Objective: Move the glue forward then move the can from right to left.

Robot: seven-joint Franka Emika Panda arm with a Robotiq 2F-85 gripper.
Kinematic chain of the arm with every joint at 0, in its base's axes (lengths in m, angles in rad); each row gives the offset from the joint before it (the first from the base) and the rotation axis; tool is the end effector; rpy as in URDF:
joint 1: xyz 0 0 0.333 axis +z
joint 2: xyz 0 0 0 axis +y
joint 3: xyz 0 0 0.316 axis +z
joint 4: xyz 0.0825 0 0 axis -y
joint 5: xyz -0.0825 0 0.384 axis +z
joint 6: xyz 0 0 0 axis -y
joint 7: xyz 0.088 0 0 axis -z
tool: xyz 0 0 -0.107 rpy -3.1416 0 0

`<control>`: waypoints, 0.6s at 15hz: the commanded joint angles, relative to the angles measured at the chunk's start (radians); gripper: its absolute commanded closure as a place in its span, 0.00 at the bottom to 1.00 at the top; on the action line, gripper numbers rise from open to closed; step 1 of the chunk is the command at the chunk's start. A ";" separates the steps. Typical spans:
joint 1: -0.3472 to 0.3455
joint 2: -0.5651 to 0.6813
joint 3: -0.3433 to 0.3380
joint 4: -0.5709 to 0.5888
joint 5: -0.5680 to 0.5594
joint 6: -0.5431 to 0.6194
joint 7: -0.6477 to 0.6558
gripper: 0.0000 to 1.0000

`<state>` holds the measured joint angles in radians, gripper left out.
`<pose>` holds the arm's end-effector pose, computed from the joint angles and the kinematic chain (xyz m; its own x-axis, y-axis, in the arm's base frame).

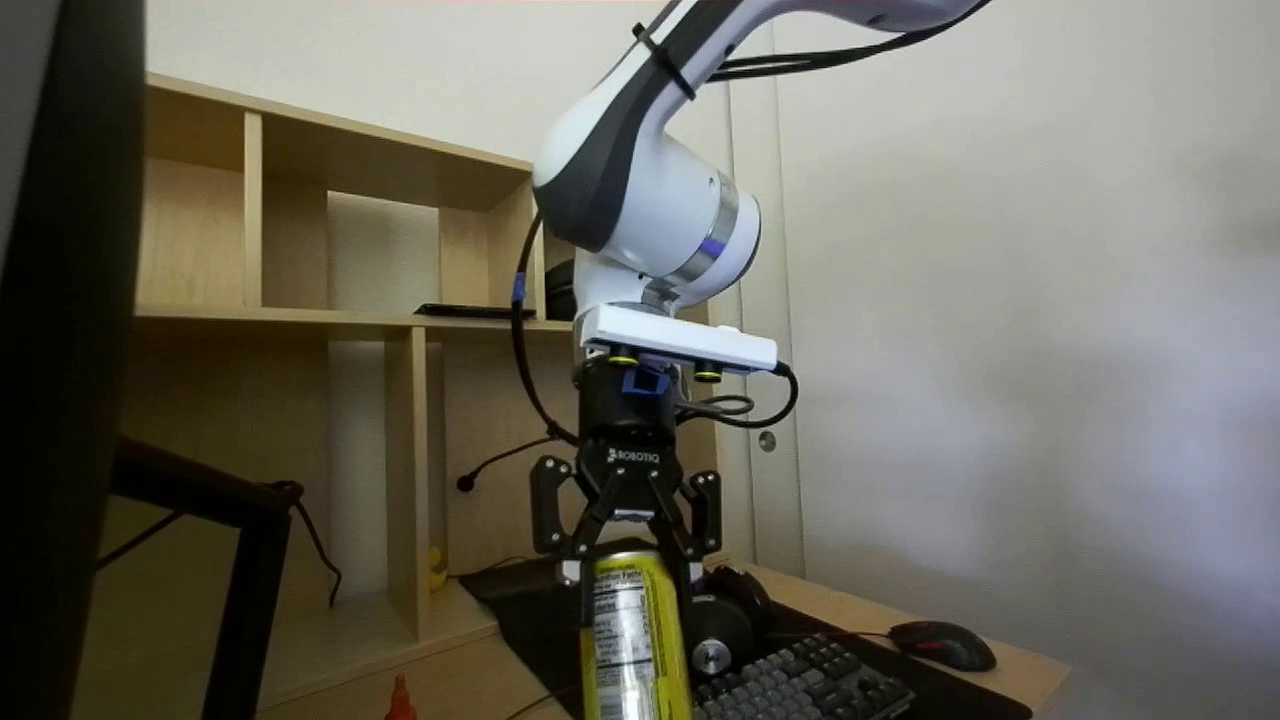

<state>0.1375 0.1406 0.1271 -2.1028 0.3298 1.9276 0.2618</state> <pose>0.5063 0.1598 0.3345 0.9160 -0.1128 -0.3851 -0.1931 -0.9651 -0.1767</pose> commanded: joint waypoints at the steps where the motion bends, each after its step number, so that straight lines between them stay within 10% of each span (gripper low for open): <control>1: 0.044 -0.006 0.037 -0.096 -0.026 0.144 -0.058 0.56; 6: 0.083 0.090 0.037 -0.133 -0.144 0.530 0.001 0.56; 7: 0.075 0.061 0.046 -0.120 -0.121 0.428 -0.008 0.31; 9: 0.076 0.094 0.043 -0.122 -0.133 0.504 -0.005 0.31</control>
<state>0.2168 0.2355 0.1676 -2.2257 0.1977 2.4346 0.2563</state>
